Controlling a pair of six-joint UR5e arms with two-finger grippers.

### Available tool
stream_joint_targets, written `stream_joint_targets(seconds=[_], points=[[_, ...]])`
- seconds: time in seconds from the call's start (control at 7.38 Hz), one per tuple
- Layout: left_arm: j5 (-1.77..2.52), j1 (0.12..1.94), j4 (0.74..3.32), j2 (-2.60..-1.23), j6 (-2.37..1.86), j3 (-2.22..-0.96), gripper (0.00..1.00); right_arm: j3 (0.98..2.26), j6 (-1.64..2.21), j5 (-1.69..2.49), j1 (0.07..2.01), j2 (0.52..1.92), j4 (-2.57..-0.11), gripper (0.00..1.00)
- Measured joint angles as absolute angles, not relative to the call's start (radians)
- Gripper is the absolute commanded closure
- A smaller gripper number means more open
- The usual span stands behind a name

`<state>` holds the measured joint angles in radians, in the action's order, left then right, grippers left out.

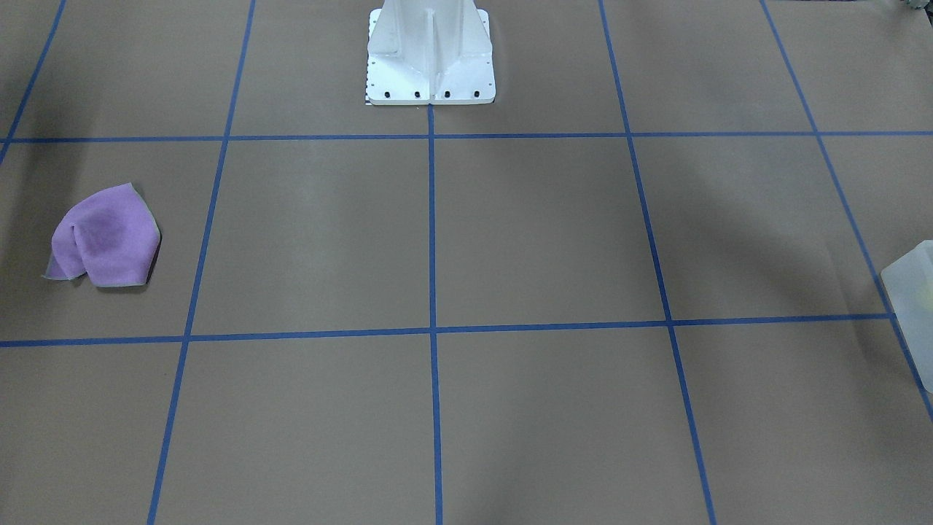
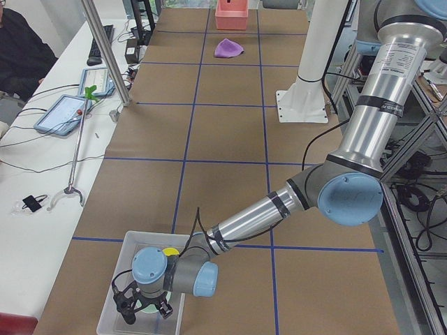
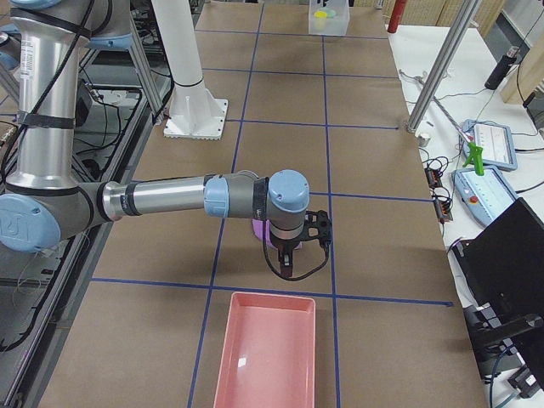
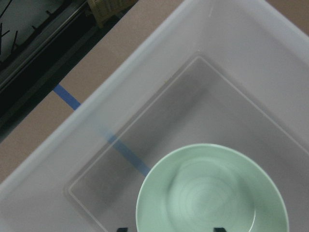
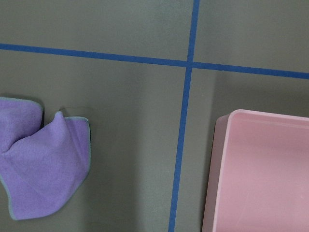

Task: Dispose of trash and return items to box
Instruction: 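Lower the green bowl into the clear bin and release it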

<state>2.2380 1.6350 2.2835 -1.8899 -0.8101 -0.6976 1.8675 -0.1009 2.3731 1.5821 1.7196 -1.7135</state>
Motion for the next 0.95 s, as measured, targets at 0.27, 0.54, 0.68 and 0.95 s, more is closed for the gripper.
stream_joint_targets(seconds=[0.27,0.54,0.68,0.95], points=[[2.241,1.671,2.256,-1.883,-0.809,-0.808,0.02,1.867,-0.101,2.373,1.582,1.720,-1.713,0.00],[2.248,1.685,2.099,-1.873,-0.807,-1.049,0.02,1.866,-0.102,2.372,1.582,1.724,-1.713,0.00],[2.245,1.682,2.035,-1.872,-0.806,-1.144,0.02,1.867,-0.104,2.370,1.577,1.724,-1.713,0.00],[2.245,1.658,1.985,-1.868,-0.805,-1.265,0.02,1.868,-0.101,2.365,1.516,1.709,-1.703,0.00]])
